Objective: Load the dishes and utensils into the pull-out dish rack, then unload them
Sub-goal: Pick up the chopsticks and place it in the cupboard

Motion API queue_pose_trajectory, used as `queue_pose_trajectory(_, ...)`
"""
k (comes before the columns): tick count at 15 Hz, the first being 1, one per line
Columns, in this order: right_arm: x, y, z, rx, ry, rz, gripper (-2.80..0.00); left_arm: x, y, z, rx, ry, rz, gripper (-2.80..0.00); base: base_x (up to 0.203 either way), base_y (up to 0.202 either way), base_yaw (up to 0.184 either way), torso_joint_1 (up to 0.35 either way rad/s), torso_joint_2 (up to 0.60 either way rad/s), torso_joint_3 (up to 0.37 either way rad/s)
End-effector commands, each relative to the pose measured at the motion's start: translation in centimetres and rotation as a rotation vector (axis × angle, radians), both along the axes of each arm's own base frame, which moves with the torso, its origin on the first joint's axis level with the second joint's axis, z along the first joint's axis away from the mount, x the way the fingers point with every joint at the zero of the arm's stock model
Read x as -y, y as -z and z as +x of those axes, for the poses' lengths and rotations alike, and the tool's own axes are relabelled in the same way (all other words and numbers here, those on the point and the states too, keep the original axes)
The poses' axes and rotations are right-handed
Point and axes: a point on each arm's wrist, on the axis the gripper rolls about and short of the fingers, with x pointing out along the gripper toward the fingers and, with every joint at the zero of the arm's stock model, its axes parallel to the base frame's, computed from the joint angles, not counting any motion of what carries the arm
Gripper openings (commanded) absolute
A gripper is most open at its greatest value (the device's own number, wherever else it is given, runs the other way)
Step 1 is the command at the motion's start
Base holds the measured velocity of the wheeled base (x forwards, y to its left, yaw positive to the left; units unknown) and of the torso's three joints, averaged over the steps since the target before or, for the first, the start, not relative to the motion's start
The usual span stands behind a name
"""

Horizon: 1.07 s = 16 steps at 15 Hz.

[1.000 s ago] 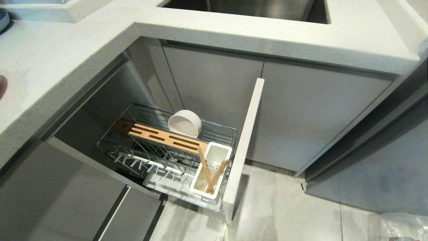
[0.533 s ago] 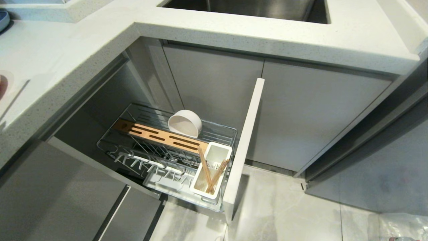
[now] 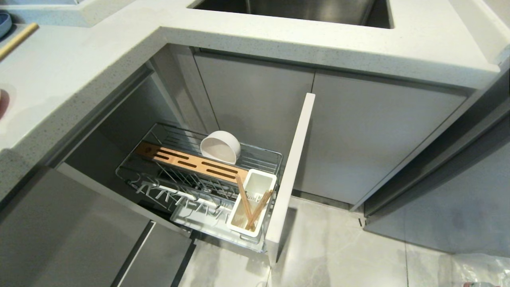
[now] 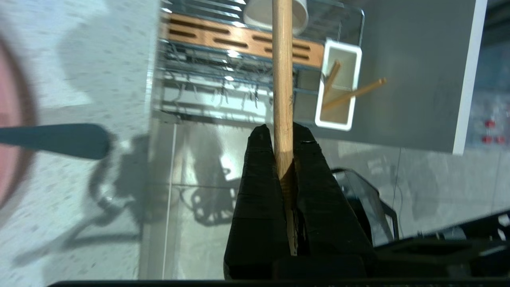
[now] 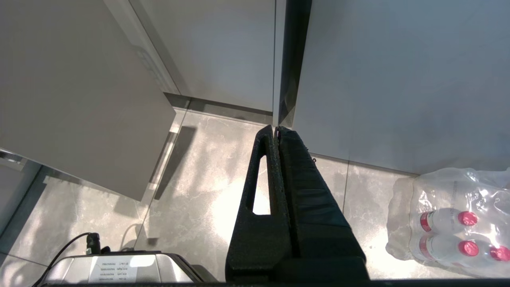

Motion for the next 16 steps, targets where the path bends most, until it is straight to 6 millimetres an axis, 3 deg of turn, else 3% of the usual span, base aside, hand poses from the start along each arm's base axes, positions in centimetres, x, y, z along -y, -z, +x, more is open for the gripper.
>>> queue_pose_trajectory(1, 0.0, 0.0, 0.0, -0.001, 0.0, 0.0, -2.8, 0.3, 0.6, 1.2, -0.049, 0.056, 0.004, -2.8, 0.0, 0.0, 0.0, 0.0, 0.0, 0.0)
queue_pose_trajectory(10, 0.0, 0.0, 0.0, -0.001, 0.0, 0.0, -2.8, 2.7, 2.2, 3.7, -0.152, 0.321, 0.184, -2.8, 0.0, 0.0, 0.0, 0.0, 0.0, 0.0)
queue_pose_trajectory(16, 0.0, 0.0, 0.0, -0.001, 0.0, 0.0, -2.8, 4.9, 4.8, 7.8, -0.387, 0.338, 0.333, -2.8, 0.0, 0.0, 0.0, 0.0, 0.0, 0.0)
